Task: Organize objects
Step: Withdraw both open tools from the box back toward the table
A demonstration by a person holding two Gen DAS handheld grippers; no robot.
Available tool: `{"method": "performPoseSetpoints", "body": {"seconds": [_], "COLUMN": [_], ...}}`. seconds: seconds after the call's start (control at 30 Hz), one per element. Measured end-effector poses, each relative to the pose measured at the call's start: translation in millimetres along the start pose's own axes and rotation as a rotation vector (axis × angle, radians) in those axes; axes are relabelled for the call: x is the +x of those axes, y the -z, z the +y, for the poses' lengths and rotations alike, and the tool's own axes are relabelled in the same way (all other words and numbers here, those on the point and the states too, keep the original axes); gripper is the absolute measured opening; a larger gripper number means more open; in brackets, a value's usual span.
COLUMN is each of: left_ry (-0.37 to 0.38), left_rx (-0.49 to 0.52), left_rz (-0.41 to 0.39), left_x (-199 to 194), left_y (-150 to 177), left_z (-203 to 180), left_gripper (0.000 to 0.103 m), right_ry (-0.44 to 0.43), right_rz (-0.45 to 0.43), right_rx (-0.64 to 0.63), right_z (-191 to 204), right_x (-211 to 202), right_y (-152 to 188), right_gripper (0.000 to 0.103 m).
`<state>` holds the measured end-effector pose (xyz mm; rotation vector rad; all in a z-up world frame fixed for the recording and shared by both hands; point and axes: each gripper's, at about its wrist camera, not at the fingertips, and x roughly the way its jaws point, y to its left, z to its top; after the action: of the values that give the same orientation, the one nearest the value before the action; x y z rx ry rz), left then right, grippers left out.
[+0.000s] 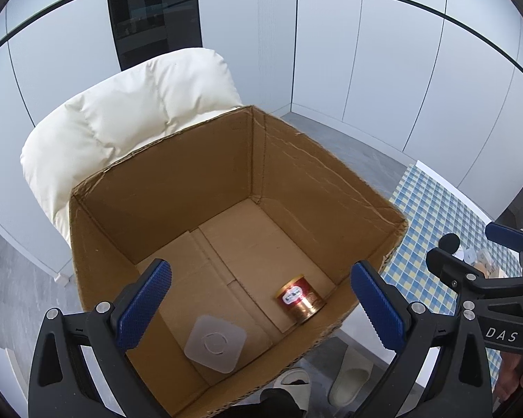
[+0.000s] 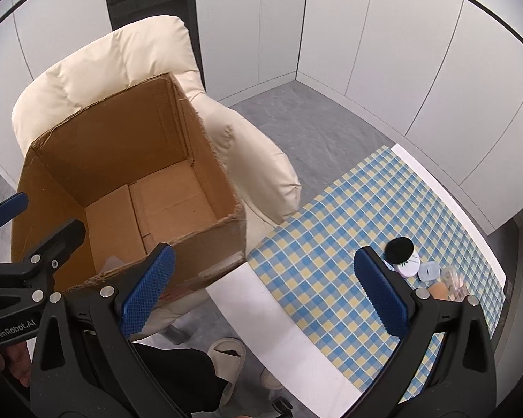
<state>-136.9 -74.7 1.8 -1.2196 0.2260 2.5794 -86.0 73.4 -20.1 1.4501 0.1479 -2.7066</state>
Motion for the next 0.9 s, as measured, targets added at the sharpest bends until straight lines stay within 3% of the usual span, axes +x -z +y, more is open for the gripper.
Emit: {"method": "performPoseSetpoints", "body": {"seconds": [0.9], "left_ry": [0.085], "left_rx": [0.104], "left_rz": [-0.008], "left_x": [6], "left_y": [-7], "left_z": [-74], "left_gripper": [0.102], "right_ry": [0.072], "right_rz": [0.012], "right_rx": [0.102], "right_z": [-73], "right_x": [-9], "right_y": [25], "right_gripper": [0.103]}}
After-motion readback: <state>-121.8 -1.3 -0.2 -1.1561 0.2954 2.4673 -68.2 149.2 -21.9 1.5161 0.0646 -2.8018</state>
